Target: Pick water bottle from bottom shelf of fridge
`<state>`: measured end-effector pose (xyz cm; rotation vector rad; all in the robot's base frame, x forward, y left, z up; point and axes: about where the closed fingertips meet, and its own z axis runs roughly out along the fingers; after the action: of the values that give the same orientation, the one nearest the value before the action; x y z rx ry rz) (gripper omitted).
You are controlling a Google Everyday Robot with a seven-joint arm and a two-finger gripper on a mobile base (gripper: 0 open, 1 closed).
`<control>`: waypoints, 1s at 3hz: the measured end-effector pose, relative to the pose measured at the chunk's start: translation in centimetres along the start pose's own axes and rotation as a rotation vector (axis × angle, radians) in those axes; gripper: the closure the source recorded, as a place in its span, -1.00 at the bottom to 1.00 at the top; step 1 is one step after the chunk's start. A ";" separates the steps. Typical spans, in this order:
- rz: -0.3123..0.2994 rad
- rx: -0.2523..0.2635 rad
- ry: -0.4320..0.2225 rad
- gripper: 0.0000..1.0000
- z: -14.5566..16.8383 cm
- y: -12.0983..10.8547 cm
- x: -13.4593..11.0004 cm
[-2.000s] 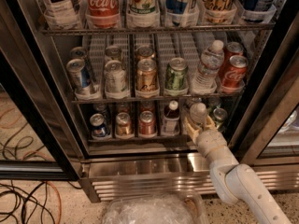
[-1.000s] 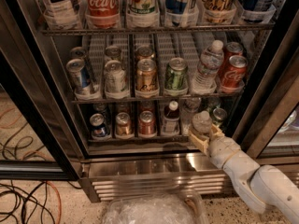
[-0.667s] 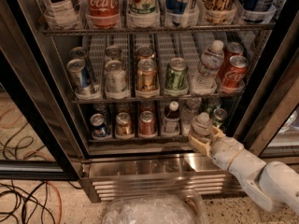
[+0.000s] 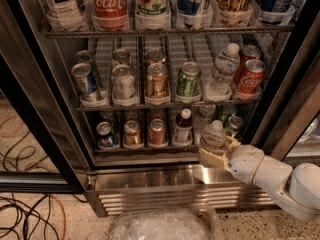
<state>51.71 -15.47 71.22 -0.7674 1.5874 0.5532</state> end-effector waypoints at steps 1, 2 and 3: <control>0.000 0.000 0.000 1.00 0.0 0.0 0.0; -0.015 -0.043 -0.008 1.00 1.2 0.8 -0.4; -0.032 -0.115 -0.018 1.00 2.2 2.7 -1.1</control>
Offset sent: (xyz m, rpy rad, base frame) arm 0.0052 0.0283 0.0016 -0.0058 -0.0202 0.0960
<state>51.25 -11.89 71.76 -0.8701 1.5343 0.6309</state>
